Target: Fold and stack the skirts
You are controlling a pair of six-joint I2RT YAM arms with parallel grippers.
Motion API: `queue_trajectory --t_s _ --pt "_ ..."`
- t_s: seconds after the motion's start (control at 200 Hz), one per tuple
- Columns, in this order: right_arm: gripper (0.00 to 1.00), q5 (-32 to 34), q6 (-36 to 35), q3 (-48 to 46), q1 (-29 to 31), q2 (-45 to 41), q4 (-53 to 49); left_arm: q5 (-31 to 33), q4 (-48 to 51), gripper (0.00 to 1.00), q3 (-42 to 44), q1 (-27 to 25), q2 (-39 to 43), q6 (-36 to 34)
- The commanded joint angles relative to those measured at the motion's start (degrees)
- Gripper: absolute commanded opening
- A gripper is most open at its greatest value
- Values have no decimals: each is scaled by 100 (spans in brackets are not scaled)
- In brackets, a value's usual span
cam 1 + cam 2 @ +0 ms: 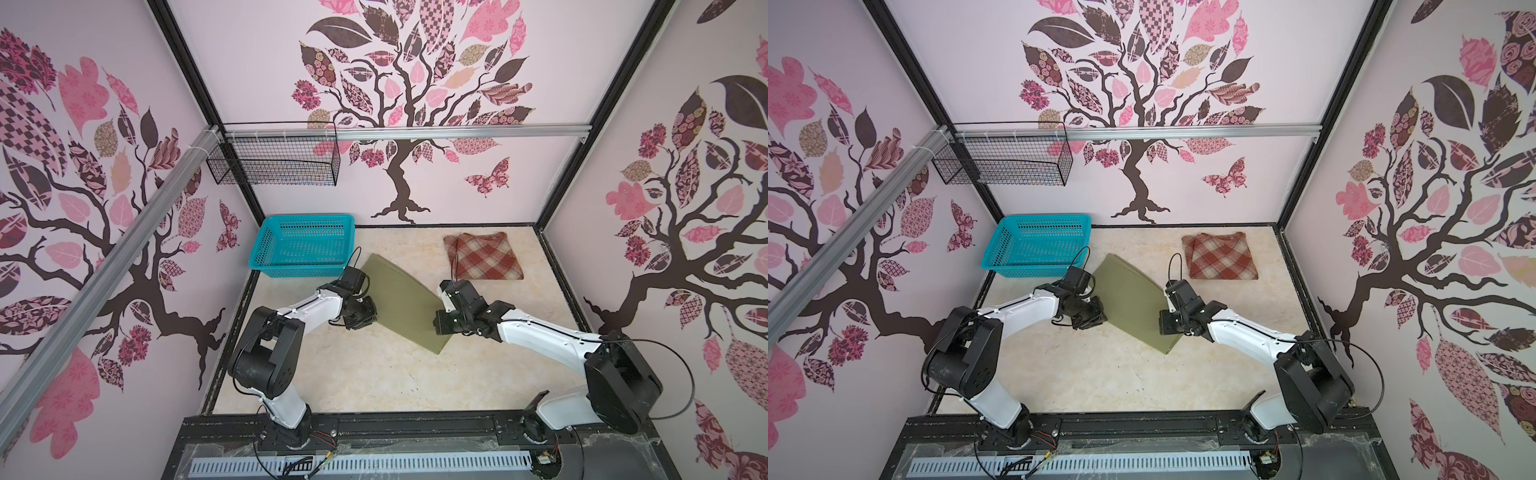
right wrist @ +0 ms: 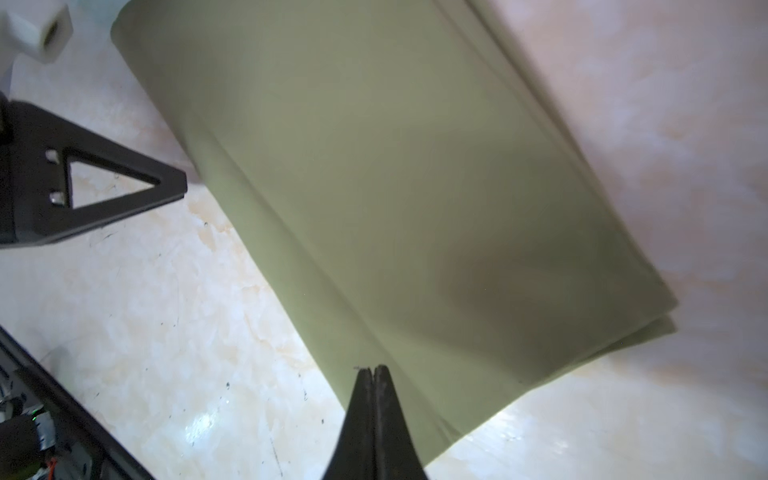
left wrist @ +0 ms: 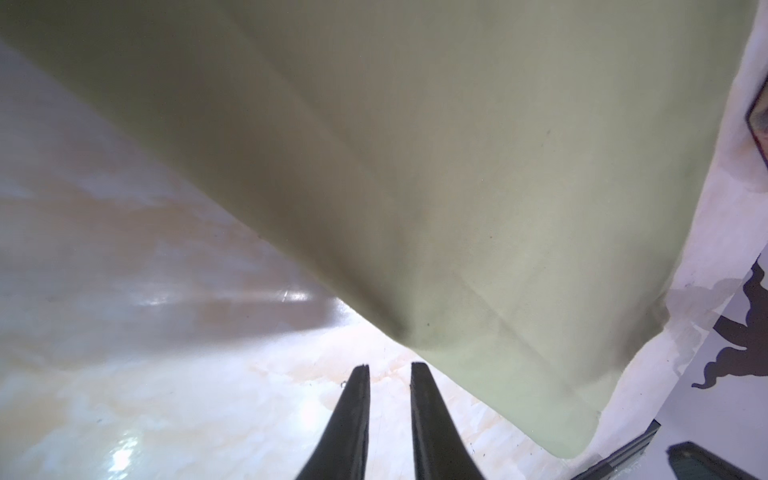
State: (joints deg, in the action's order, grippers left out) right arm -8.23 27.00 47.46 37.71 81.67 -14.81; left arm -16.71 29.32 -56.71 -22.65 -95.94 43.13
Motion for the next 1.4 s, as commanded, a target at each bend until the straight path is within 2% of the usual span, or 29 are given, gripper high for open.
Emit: queue_trajectory --t_s 0.0,0.165,0.41,0.68,1.005,1.14,1.27,1.395 --pt "0 -183 136 111 200 156 184 133 14 22 -452 -7 33 -137" --pt "0 -372 243 12 336 470 434 230 -151 22 -793 74 -322 -178" --pt "0 -145 277 -329 476 700 451 297 -260 22 -1205 176 -863 -284" --pt "0 -22 382 -715 488 723 347 440 -326 22 -1131 337 -1145 -365" --pt "0 -181 303 -742 489 459 29 264 -594 21 -129 586 -882 -192" --pt "0 -317 229 -545 482 90 -257 252 -769 21 302 608 -666 -102" --pt "0 -162 7 -112 452 -78 -736 160 -921 21 671 604 -400 47" --pt "0 -216 -41 87 310 -142 -778 36 -1025 21 1102 583 -5 223"
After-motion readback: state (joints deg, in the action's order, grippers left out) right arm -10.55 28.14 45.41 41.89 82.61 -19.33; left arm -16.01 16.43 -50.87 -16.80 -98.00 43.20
